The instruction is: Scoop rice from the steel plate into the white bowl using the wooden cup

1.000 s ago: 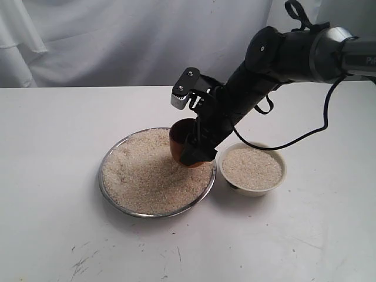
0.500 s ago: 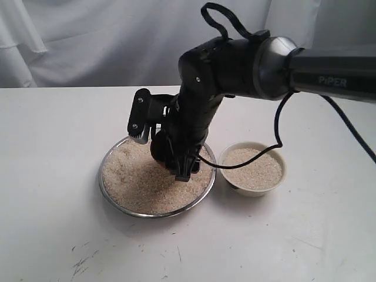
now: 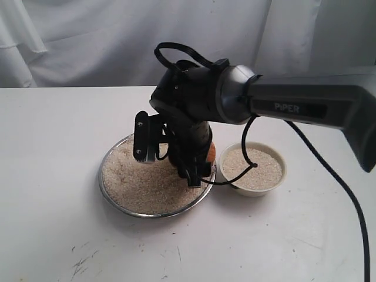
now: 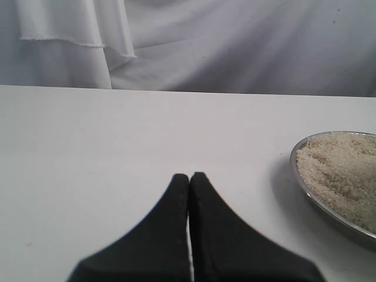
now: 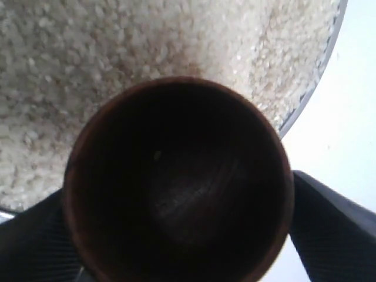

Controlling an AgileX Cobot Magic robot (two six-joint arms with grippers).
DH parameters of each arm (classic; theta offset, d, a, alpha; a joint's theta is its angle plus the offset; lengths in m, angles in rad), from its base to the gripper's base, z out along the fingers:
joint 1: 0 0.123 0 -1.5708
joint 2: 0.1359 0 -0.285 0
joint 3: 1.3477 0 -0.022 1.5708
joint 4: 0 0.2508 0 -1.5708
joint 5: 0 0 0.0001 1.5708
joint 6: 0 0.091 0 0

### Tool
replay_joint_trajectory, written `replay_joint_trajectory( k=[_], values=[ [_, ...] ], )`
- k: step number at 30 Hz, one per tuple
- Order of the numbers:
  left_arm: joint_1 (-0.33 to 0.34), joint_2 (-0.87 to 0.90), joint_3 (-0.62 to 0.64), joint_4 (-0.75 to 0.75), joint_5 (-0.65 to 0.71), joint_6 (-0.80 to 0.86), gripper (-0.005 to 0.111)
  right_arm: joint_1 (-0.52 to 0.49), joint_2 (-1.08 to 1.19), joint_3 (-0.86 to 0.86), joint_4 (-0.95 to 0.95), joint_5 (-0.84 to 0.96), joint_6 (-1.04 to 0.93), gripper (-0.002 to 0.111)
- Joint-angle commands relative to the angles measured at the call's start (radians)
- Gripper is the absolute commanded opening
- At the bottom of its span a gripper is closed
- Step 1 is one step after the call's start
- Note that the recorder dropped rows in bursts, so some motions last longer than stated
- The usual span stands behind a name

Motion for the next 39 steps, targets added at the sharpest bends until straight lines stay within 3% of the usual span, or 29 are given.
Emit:
replay_joint_trajectory(
  k=[1, 13, 17, 24, 27, 30, 39],
  values=[
    [-0.002, -0.005, 0.005, -0.001, -0.006, -0.003, 0.000, 0.026, -0.004, -0.012, -0.011, -0.056, 0.007, 0.000],
    [-0.002, -0.005, 0.005, -0.001, -0.006, -0.003, 0.000, 0.028, -0.004, -0.012, -0.011, -0.055, 0.069, 0.003],
    [-0.002, -0.005, 0.005, -0.001, -0.006, -0.003, 0.000, 0.028, -0.004, -0.012, -0.011, -0.053, 0.080, 0.019],
    [-0.002, -0.005, 0.005, -0.001, -0.006, -0.003, 0.000, 0.028, -0.004, -0.012, -0.007, -0.064, 0.118, 0.062],
    [-0.002, -0.005, 0.005, -0.001, -0.006, -0.003, 0.000, 0.028, -0.004, -0.012, -0.010, -0.081, 0.184, 0.074],
    [-0.002, -0.005, 0.005, -0.001, -0.006, -0.003, 0.000, 0.028, -0.004, -0.012, -0.017, -0.081, 0.209, 0.079],
    [-0.002, -0.005, 0.005, -0.001, -0.006, -0.003, 0.000, 0.028, -0.008, -0.012, -0.011, -0.081, 0.255, 0.080]
  ],
)
